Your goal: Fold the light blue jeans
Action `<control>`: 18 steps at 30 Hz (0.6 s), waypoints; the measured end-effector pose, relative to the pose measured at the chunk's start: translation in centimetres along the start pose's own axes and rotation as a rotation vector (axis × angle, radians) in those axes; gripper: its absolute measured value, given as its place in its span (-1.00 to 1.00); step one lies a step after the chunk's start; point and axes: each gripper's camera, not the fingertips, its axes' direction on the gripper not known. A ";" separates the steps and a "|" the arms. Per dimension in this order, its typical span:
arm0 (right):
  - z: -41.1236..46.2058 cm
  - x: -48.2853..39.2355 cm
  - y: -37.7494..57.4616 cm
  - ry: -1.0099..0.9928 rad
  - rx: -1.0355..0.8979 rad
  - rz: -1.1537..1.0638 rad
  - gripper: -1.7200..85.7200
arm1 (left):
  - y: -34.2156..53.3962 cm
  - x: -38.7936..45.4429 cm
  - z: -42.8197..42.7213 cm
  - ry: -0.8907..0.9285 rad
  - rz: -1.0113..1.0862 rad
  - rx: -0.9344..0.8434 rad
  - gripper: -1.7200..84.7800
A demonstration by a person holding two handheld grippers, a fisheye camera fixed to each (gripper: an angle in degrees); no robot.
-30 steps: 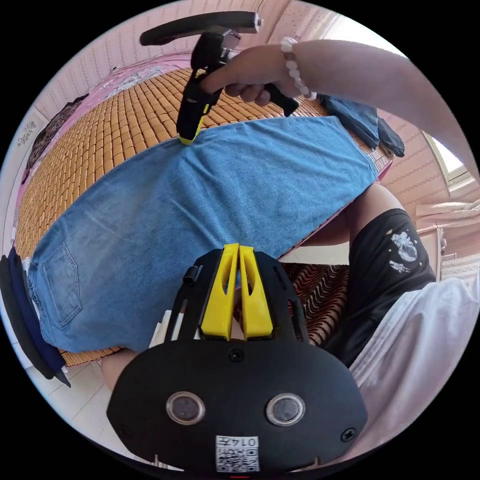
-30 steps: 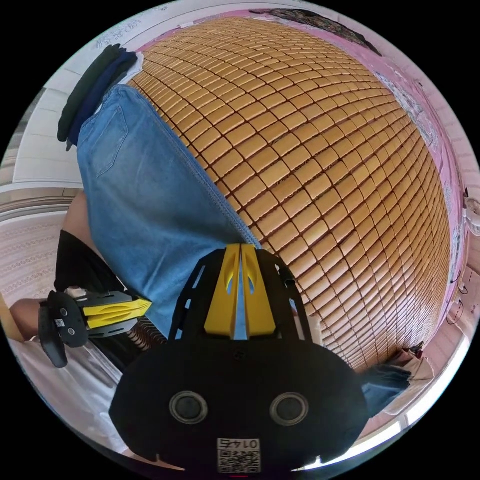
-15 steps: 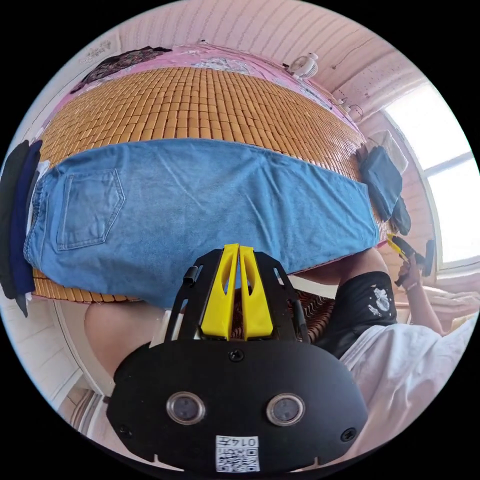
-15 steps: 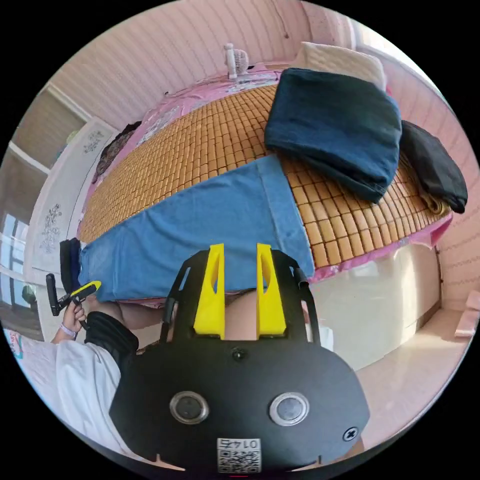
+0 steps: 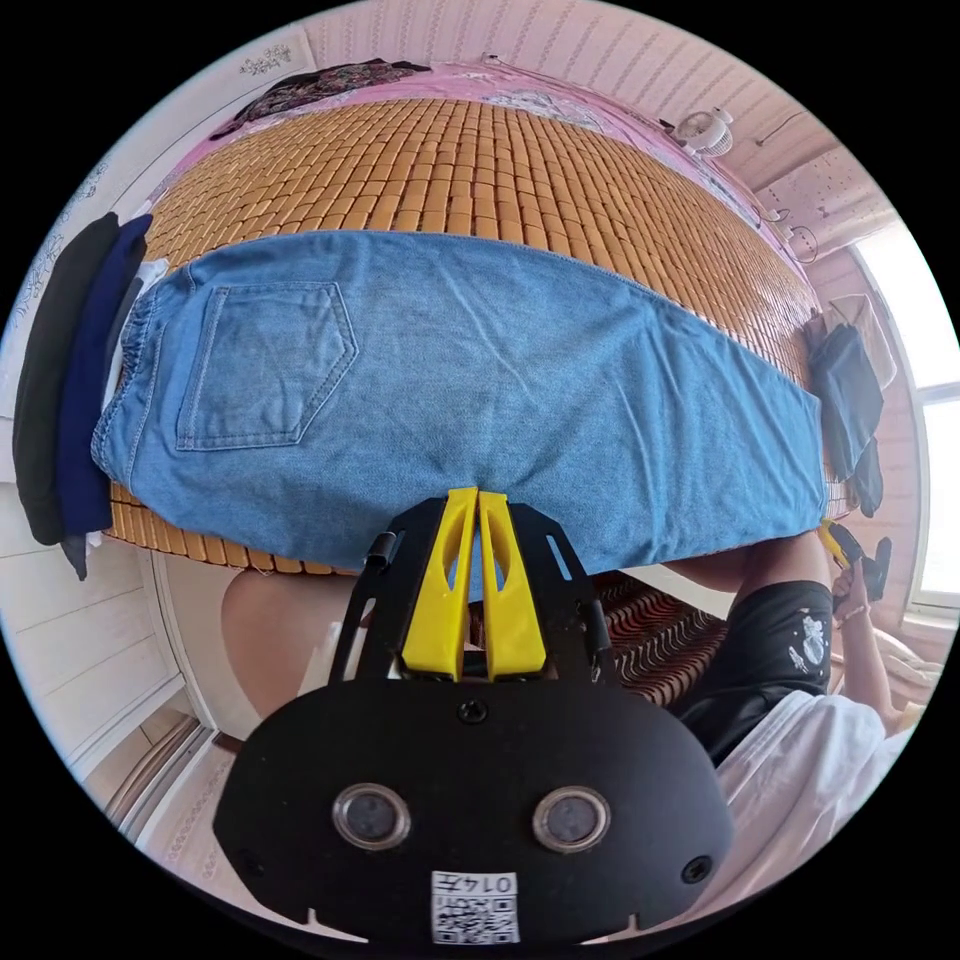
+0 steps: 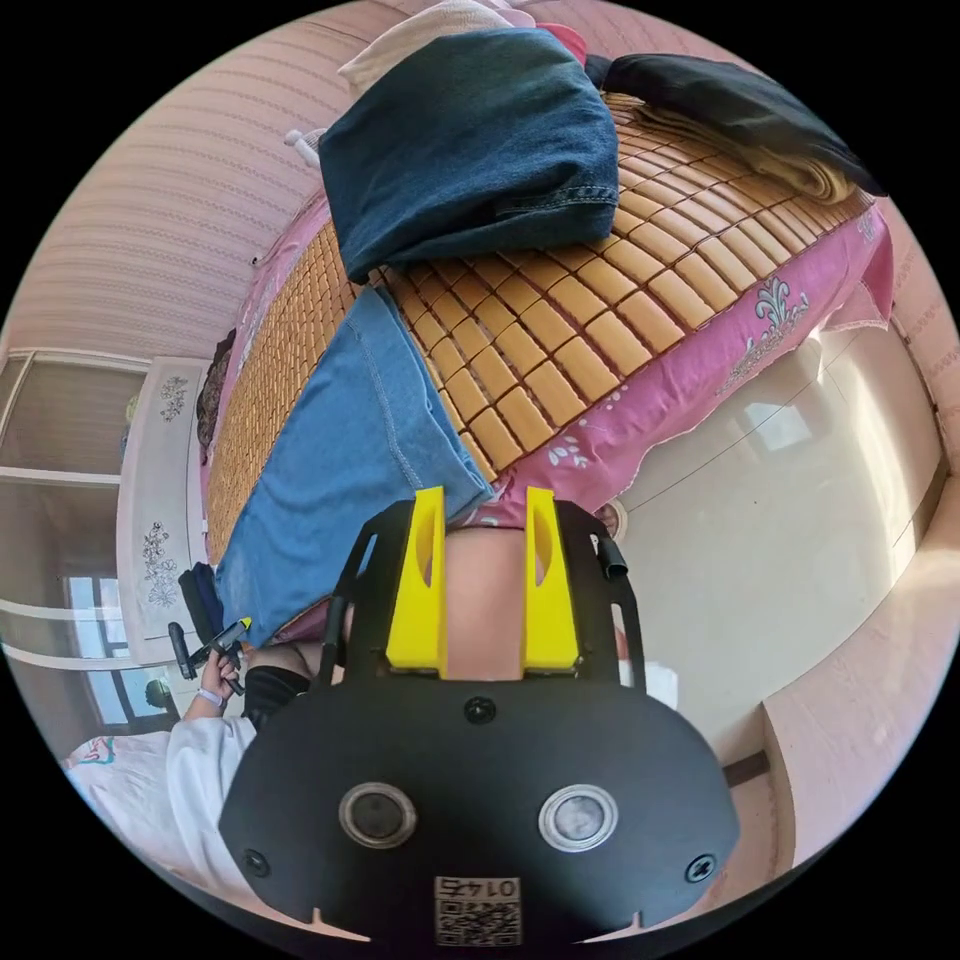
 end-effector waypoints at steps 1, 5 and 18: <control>-0.3 0.3 0.1 -0.004 -0.006 -0.001 -0.81 | -0.2 0.3 0.0 -0.013 0.012 -0.008 -0.98; -1.8 0.5 1.2 0.039 -0.009 -0.045 -0.91 | -0.6 1.3 -0.1 -0.062 0.032 -0.010 -0.98; -14.5 -4.1 4.9 -0.318 0.453 -0.336 -0.95 | -2.1 3.7 0.2 -0.073 0.218 -0.037 -0.98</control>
